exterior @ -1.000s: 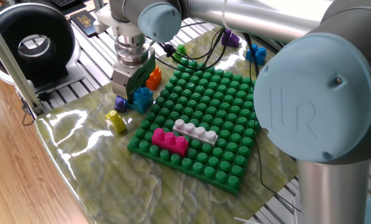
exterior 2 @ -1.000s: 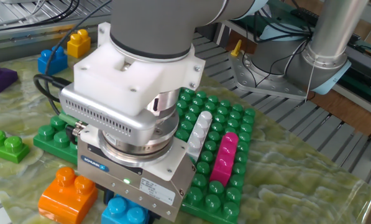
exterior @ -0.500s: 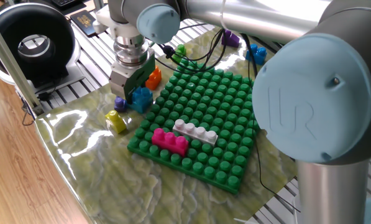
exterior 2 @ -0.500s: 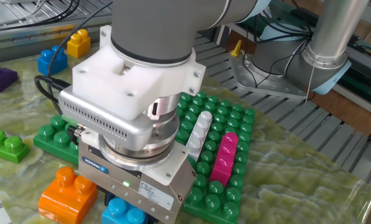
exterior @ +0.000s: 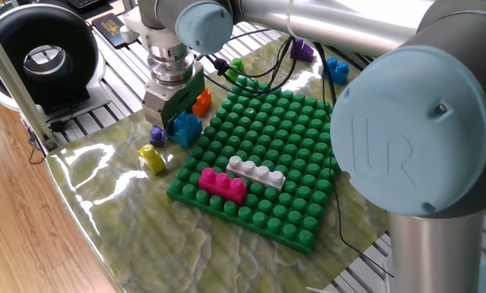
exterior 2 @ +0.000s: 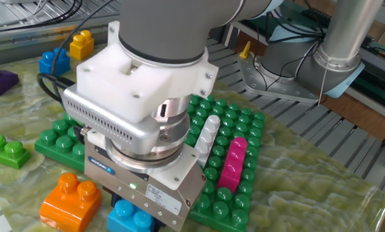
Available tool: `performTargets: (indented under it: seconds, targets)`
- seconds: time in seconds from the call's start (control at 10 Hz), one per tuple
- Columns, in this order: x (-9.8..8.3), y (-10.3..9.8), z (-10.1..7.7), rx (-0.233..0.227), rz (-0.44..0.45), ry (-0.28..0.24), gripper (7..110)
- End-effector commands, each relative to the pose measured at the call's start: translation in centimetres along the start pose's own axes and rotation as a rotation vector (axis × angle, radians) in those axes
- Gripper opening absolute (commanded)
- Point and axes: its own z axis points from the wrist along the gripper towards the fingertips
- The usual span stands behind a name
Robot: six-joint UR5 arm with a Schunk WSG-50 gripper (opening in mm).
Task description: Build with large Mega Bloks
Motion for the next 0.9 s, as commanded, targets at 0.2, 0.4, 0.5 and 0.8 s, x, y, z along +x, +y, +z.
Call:
performTargets:
  seconds: [0.2, 0.4, 0.5, 0.8]
  targets:
    - [0.3, 0.7, -5.0, -0.031, -0.013, 0.007, 7]
    - [1.2, 0.0, -7.1, -0.016, -0.034, -0.006, 7]
    - [1.5, -0.6, -8.0, -0.014, -0.045, -0.016, 7]
    - [2.2, -2.6, -9.5, -0.015, -0.088, -0.036, 7]
